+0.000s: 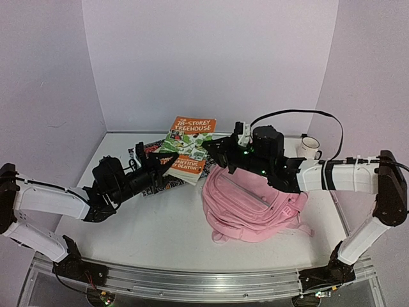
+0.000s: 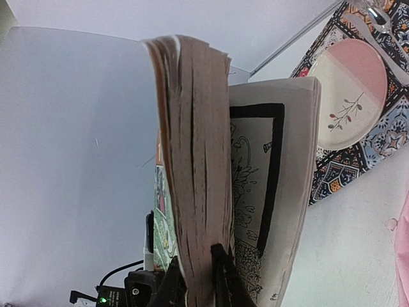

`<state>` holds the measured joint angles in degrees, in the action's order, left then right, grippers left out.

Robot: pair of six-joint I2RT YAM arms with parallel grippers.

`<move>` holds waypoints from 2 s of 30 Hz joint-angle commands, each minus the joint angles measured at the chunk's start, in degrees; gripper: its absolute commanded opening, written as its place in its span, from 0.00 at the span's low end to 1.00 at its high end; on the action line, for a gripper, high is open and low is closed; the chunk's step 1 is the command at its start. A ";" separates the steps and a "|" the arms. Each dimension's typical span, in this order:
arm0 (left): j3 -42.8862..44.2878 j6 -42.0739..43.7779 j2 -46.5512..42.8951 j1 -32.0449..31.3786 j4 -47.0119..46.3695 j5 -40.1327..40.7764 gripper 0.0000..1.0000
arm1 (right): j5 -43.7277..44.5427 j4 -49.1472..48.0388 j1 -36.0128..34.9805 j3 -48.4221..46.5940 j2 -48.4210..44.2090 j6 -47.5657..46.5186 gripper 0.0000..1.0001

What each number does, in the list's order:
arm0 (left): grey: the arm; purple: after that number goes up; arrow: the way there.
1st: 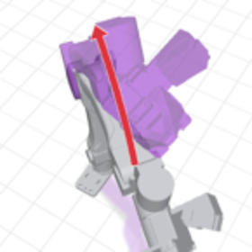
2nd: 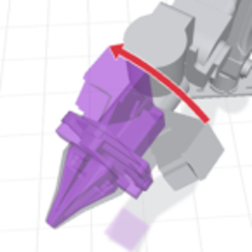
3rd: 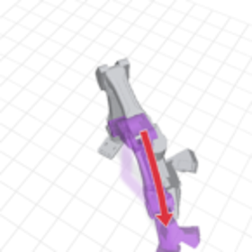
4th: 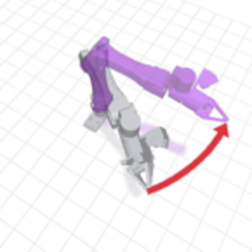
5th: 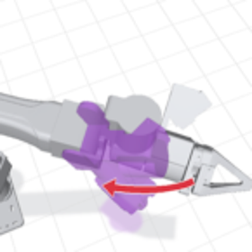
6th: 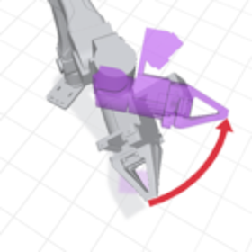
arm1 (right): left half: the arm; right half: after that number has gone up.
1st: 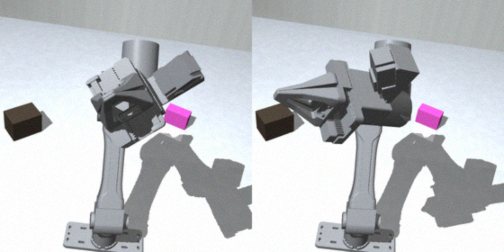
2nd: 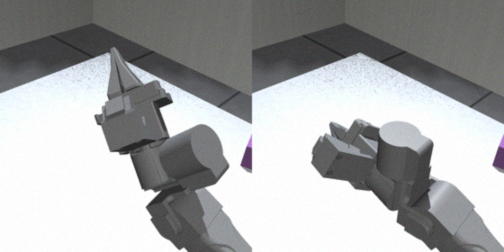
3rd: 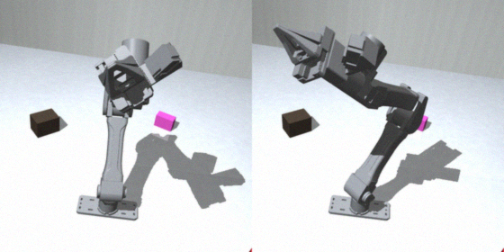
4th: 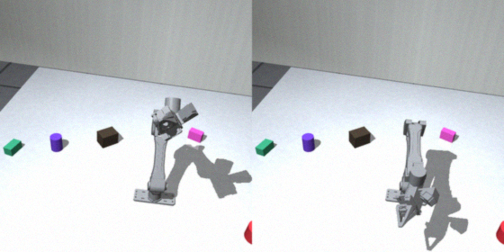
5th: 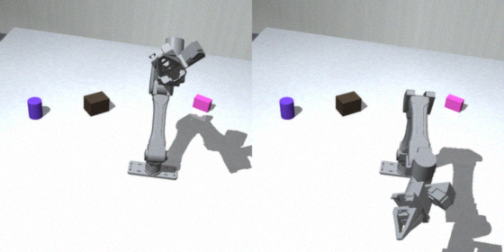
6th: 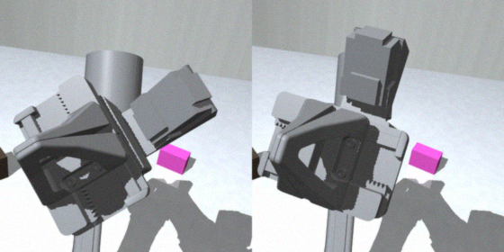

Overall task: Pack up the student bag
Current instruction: Pass from the right arm to the left, then pick up the largest pocket of the bag from the student bag.

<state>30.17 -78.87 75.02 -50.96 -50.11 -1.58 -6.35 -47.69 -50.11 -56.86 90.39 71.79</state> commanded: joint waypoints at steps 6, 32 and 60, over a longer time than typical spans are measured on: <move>-1.05 -1.51 -3.70 -0.16 -7.34 5.09 0.19 | -4.55 -3.65 -0.10 -0.51 -3.83 -5.33 0.21; -5.20 3.47 -6.31 12.01 8.94 -9.07 0.00 | -2.02 59.17 4.36 -5.63 -12.13 -54.38 0.98; -2.72 8.82 -4.70 22.21 18.28 -22.30 0.00 | 14.31 76.04 -9.04 -18.78 12.18 -67.69 0.58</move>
<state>23.21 -72.23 70.32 -29.04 -26.27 -21.50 5.84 24.42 -58.53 -73.55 100.42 5.62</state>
